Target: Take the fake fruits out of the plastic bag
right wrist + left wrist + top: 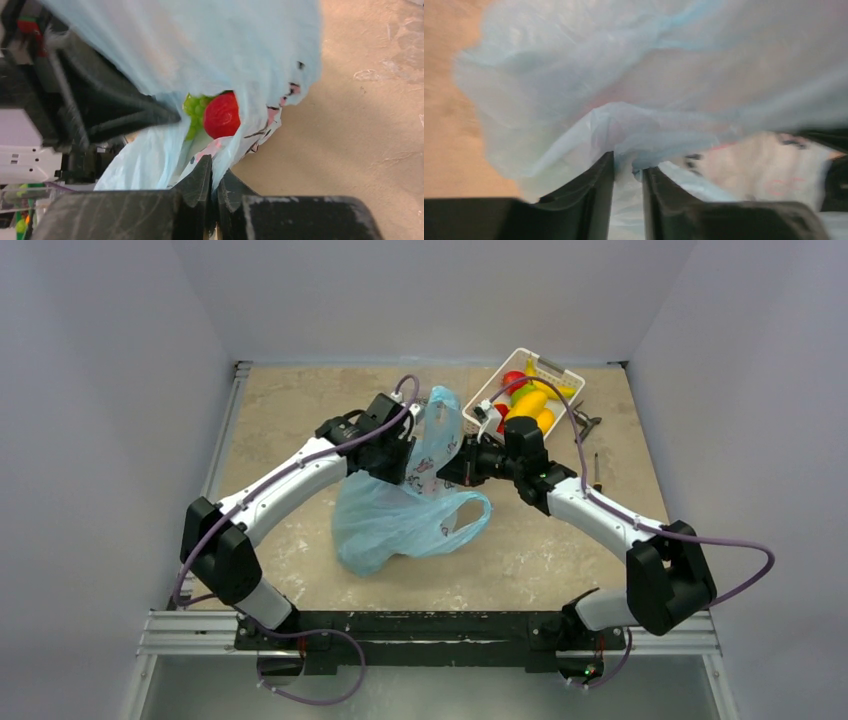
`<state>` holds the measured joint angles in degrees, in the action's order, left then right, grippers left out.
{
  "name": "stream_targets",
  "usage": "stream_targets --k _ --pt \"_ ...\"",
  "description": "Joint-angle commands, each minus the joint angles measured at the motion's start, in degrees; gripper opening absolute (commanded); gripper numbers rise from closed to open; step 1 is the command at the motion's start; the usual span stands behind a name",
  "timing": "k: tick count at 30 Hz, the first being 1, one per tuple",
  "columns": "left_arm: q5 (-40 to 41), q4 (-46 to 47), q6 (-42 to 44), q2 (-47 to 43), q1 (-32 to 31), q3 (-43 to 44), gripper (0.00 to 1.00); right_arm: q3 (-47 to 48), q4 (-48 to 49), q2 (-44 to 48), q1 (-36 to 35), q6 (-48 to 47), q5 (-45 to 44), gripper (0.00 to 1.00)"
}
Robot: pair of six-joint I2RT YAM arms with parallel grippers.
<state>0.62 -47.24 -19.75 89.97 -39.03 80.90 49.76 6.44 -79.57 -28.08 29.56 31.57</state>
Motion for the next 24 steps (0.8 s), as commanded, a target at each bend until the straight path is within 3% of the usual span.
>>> stream_targets --k 1,2,5,7,11,14,15,21,24 --pt "9.20 -0.37 4.97 -1.00 5.25 1.37 0.08 2.11 -2.58 0.42 0.04 -1.04 -6.78 0.00" --pt "9.45 -1.54 5.91 -1.88 7.05 1.33 0.01 2.72 -5.39 0.24 0.23 -1.08 -13.78 0.00" --pt "0.78 -0.45 6.36 -8.34 15.03 -1.59 0.00 3.04 -9.25 -1.38 0.78 -5.20 -36.12 0.00" --pt "-7.87 2.29 5.27 -13.23 20.09 -4.46 0.00 4.14 -10.38 -4.40 1.17 -7.29 -43.91 0.00" --pt "-16.47 3.02 5.28 -16.49 22.06 -5.69 0.00 4.87 -5.26 -8.91 1.06 -12.19 -40.99 0.00" --pt "-19.23 6.95 2.81 -18.94 22.08 -8.60 0.00 9.54 -11.97 -10.56 0.66 -12.74 -38.95 0.05" --pt "-20.31 8.29 1.93 -19.66 22.07 -9.73 0.00 10.89 -14.45 -9.61 0.46 -12.36 -38.59 0.09" --pt "-25.16 11.66 -2.43 -20.99 22.06 -13.01 0.00 13.91 -28.67 4.58 -1.87 -9.85 -37.64 0.55" --pt "-26.45 13.56 -4.80 -22.10 22.07 -14.74 0.00 11.82 -31.98 12.61 -1.94 -9.82 -35.99 0.70"
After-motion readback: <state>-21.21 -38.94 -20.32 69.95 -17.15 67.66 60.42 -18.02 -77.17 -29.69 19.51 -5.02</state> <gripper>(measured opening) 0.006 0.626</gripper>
